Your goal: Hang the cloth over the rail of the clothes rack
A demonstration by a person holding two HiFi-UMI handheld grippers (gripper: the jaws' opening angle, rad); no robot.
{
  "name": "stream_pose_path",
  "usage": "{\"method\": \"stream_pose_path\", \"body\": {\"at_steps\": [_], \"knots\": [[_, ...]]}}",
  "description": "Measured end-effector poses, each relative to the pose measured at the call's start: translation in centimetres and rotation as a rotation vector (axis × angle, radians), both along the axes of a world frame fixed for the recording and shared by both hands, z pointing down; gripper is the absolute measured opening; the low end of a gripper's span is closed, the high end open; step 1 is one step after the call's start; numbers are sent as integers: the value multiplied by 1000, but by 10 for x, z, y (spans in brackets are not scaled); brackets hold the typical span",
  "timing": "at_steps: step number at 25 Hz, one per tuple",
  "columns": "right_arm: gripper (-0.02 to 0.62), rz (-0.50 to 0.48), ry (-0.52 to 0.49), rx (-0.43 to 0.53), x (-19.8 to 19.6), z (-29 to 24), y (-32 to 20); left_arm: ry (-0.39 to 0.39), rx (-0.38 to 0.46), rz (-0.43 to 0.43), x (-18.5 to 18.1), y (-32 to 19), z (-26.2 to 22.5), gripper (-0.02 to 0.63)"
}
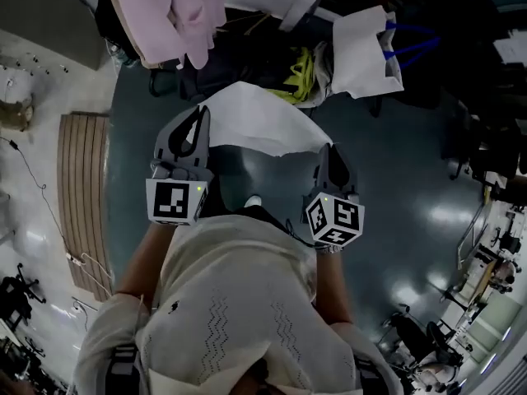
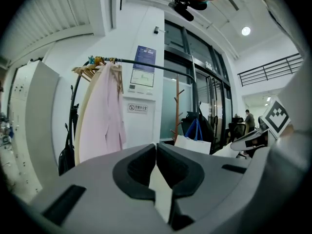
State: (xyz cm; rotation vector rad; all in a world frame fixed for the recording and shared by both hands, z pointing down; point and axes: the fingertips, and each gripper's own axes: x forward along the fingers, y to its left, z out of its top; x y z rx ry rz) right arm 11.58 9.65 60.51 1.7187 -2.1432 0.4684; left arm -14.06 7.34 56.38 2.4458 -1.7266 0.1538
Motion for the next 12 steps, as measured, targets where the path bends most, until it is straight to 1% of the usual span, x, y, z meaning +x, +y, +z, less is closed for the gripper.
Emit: {"method": "stream_pose_path", "body": {"at_steps": [3, 5, 9, 12], "knots": [[29, 27, 9, 1, -23, -4, -25, 27, -7, 47, -11, -33, 0, 18], [29, 68, 5, 3, -32, -6, -38, 44, -12, 79, -18, -54, -1, 18], [29, 166, 5, 14, -37, -15, -65, 65, -3, 146, -33, -98, -7, 18], [29, 204, -1, 34, -35, -24, -81, 70, 11, 185, -43, -127, -15, 18]]}}
